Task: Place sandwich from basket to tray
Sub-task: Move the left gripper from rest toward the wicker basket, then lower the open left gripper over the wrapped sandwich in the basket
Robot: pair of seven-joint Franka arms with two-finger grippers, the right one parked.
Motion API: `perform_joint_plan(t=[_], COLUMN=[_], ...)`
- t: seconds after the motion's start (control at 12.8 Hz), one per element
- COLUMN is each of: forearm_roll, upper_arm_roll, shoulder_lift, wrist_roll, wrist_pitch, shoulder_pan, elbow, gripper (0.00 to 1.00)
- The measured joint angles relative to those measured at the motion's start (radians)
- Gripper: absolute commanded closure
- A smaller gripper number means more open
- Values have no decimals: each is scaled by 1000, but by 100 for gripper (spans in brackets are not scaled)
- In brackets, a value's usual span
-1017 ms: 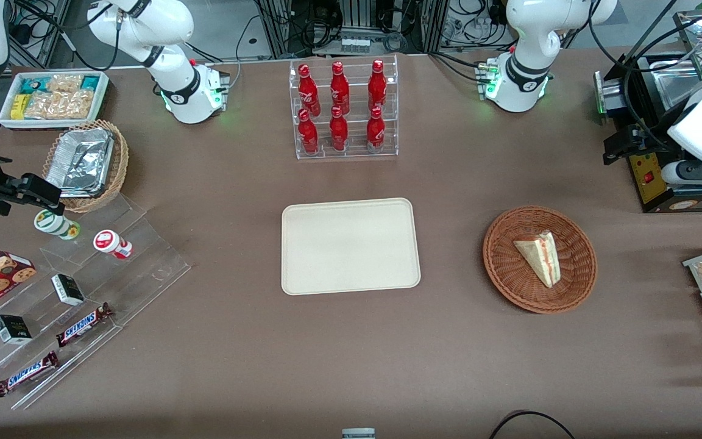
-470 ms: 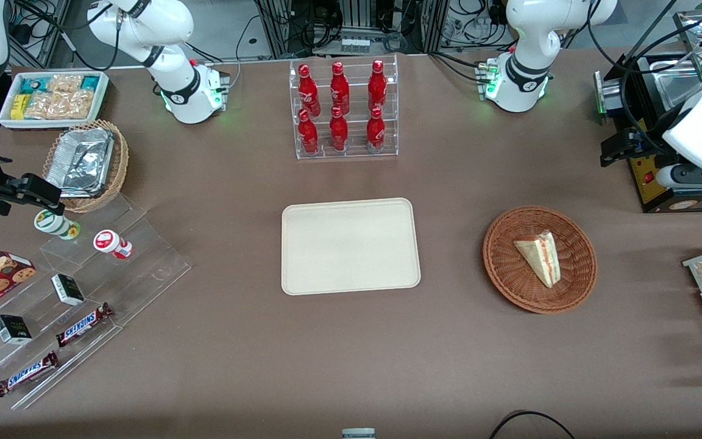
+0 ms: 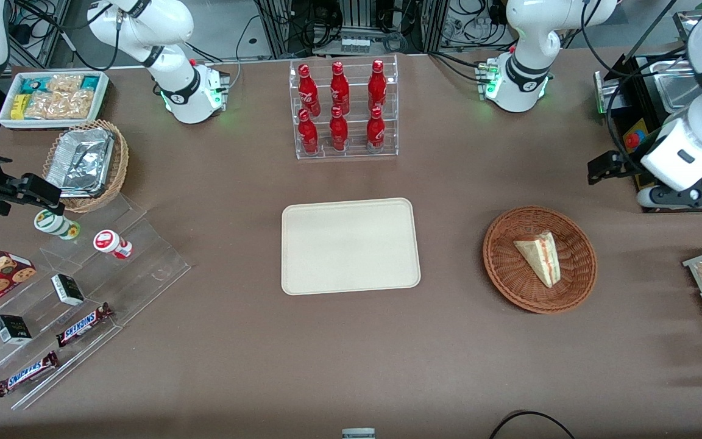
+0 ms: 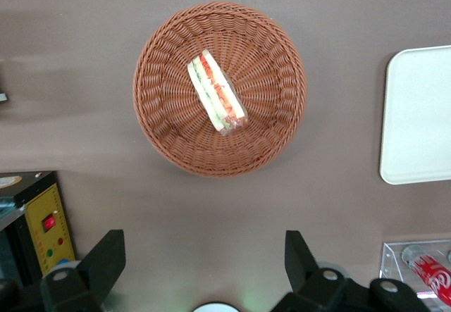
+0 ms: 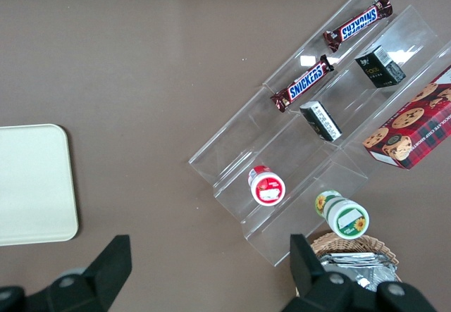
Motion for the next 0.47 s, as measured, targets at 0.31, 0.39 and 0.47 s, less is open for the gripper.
perform_joint_plan(t=[0.31, 0.39, 0.47], forearm_roll=[0, 0, 0], upper_arm_roll=[0, 0, 0], shoulder_lift=[3, 4, 5], wrist_roll=[0, 0, 0], wrist_pitch=[163, 211, 262], shoulder_pan=[0, 0, 0], elbow=[-131, -164, -201], gripper=[0, 0, 0])
